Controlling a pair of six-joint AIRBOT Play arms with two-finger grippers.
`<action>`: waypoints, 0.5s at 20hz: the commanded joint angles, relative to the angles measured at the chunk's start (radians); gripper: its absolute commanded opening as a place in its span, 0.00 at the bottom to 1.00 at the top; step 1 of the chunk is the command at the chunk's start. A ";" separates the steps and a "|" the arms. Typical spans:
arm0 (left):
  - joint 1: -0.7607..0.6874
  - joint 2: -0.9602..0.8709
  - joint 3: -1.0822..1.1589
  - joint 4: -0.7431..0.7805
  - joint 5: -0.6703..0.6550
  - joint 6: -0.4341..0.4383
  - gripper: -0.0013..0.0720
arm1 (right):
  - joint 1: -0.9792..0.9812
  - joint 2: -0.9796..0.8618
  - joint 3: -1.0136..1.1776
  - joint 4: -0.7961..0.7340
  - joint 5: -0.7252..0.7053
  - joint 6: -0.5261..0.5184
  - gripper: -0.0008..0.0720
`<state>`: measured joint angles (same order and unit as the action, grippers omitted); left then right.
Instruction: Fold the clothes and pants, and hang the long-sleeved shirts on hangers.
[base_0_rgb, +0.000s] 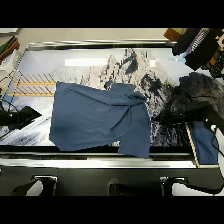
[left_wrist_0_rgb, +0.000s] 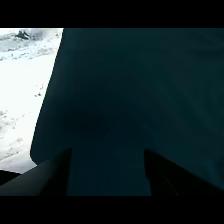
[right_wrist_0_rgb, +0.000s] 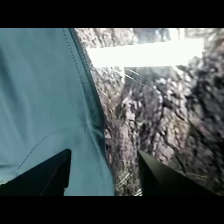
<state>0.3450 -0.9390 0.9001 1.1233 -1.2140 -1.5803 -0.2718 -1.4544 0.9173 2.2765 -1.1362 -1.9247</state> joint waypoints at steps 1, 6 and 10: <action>0.011 0.042 -0.058 -0.043 -0.017 -0.001 0.74 | 0.067 -0.060 -0.024 0.046 0.084 -0.027 0.67; 0.016 0.067 -0.078 -0.039 -0.063 0.003 0.74 | 0.108 -0.074 -0.024 0.058 0.133 -0.027 0.28; 0.076 0.092 -0.230 -0.040 -0.062 0.011 0.74 | 0.108 -0.071 -0.024 0.054 0.130 -0.014 0.06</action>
<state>0.3882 -0.8627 0.7555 1.0855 -1.2678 -1.5772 -0.1696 -1.5246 0.8940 2.3318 -1.0172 -1.9491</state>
